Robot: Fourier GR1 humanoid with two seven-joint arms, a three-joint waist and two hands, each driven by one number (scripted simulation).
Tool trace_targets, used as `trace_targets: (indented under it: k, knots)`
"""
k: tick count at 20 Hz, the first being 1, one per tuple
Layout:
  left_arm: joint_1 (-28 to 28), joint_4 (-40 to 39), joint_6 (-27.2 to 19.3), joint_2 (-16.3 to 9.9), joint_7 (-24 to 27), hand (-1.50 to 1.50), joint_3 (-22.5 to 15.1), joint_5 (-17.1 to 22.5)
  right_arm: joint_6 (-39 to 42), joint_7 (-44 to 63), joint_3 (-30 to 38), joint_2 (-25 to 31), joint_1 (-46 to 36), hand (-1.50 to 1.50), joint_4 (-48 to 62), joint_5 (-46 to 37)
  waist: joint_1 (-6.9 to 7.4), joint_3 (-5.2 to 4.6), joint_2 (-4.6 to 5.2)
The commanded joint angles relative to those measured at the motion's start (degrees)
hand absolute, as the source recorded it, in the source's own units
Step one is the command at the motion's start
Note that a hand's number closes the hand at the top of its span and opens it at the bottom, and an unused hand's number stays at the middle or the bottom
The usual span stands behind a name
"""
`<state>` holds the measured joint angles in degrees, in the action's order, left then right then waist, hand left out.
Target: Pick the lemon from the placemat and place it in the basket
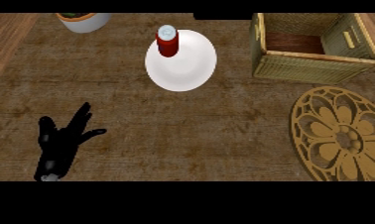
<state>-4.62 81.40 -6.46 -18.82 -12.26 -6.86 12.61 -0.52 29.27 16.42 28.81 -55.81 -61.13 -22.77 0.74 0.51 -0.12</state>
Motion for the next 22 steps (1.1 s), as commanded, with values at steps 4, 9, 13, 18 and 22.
trace_targets:
  k: [4,9,13,18,22]
  knots:
    - [-2.4,-2.9,1.2,1.0,0.1,0.0,-0.7,-0.6,3.3,-8.2,-2.4,6.1,3.2,1.5,6.9,-4.3,-0.13,-0.51,0.37]
    - [-2.8,0.4,-0.4,1.9,-2.7,0.0,-2.5,-3.2,0.8,-11.7,-2.3,6.3,2.0,-1.5,7.6,-5.2,-0.08,-0.49,0.2]
    - [-1.5,-3.7,2.0,0.5,-1.1,0.0,0.9,-1.5,3.2,-16.3,1.3,11.2,1.6,-1.5,11.6,-2.9,-0.21,-0.51,0.33]
    - [-2.0,-3.3,3.0,0.3,-1.5,0.0,2.2,-0.5,1.0,-13.8,6.3,11.3,2.1,-1.5,10.0,1.1,-0.71,-0.52,0.14]
    - [-3.5,-2.1,2.6,0.7,-0.9,0.0,1.6,-1.9,2.2,-11.4,9.2,15.1,2.5,-1.5,10.3,2.9,-0.8,-0.52,0.06]
